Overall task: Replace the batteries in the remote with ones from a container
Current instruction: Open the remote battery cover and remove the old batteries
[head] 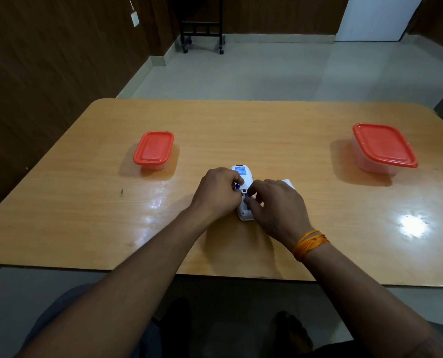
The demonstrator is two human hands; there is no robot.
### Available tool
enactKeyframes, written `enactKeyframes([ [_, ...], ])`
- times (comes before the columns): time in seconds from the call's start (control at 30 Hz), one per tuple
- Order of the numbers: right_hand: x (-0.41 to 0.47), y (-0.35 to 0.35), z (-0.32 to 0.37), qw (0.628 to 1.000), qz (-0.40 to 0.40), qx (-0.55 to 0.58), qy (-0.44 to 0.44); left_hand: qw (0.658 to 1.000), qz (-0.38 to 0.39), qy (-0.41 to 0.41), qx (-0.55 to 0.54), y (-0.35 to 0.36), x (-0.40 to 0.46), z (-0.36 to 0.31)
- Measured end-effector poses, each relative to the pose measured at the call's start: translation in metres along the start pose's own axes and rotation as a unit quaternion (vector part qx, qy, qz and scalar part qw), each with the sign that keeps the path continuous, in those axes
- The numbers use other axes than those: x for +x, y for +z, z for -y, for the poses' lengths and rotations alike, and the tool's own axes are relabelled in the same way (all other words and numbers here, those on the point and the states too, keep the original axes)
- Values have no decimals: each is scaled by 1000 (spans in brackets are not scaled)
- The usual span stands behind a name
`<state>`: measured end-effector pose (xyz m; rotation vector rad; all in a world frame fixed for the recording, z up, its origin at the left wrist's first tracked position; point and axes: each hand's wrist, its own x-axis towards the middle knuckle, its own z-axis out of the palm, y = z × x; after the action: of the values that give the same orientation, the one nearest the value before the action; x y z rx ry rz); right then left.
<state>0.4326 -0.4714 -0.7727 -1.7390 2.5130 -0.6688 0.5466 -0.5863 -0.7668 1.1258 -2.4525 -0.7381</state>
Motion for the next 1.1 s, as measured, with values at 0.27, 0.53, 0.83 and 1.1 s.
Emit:
enactKeyframes([
  [0.27, 7, -3, 5, 1000, 18, 16, 19, 1000, 2, 7, -24, 0, 3, 9],
  [0.53, 14, -4, 3, 999, 42, 9, 11, 1000, 11, 9, -12, 0, 4, 8],
  [0.83, 32, -6, 3, 990, 111, 84, 26, 1000, 28, 3, -2, -5, 5, 2],
  [1.1, 30, -26, -6, 987, 134, 11, -88, 999, 38, 9, -3, -6, 9, 6],
])
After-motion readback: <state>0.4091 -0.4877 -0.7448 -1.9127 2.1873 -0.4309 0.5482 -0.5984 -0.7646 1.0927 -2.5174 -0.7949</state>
